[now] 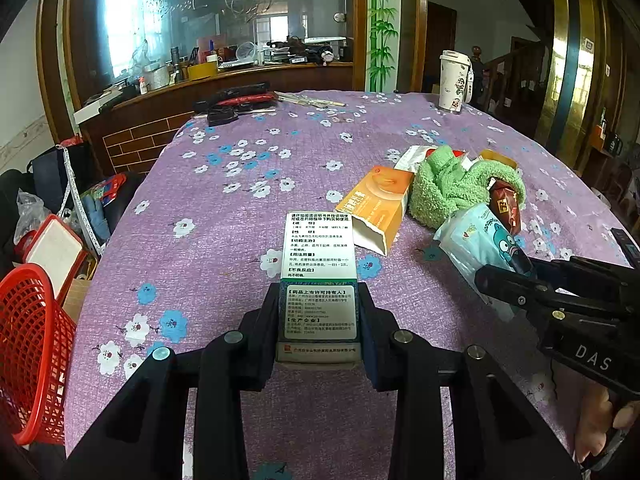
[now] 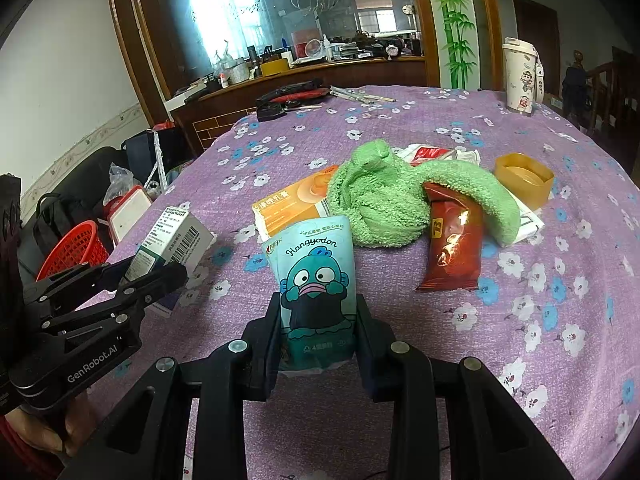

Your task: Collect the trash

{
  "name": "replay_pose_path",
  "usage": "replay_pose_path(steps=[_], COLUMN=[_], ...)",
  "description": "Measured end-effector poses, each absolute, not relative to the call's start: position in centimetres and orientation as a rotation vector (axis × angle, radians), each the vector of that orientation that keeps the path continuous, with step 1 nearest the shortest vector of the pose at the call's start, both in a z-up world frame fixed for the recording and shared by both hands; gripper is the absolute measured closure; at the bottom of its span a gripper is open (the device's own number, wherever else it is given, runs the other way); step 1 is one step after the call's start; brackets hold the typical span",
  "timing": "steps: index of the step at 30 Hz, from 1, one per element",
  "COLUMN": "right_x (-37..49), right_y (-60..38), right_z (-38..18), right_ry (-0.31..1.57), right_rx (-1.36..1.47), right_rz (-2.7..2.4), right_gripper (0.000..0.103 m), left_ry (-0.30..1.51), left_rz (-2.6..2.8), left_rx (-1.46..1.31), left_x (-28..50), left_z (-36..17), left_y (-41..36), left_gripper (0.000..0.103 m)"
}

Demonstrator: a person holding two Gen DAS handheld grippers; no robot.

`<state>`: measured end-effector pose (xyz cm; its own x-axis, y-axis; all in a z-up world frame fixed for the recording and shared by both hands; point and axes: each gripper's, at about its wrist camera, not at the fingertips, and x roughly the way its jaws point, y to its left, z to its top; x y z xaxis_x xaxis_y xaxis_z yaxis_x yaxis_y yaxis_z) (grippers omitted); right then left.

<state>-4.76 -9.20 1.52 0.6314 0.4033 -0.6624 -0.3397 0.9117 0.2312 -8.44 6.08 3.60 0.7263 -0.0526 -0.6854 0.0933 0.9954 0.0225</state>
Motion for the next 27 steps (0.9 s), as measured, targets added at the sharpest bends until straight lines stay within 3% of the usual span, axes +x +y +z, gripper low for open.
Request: replay_pose_path(steps=[27], right_x=[-6.6], right_y=[-10.0], right_z=[3.7], right_ry=[0.746], right_rx=[0.095], right_rz=[0.378], right_gripper=[0.068], left_ry=[0.77], left_rz=[-0.035], left_rx=[0.006], left_x=[-8.6], left_z=[4.3], left_y=[7.2], left_gripper=[0.07])
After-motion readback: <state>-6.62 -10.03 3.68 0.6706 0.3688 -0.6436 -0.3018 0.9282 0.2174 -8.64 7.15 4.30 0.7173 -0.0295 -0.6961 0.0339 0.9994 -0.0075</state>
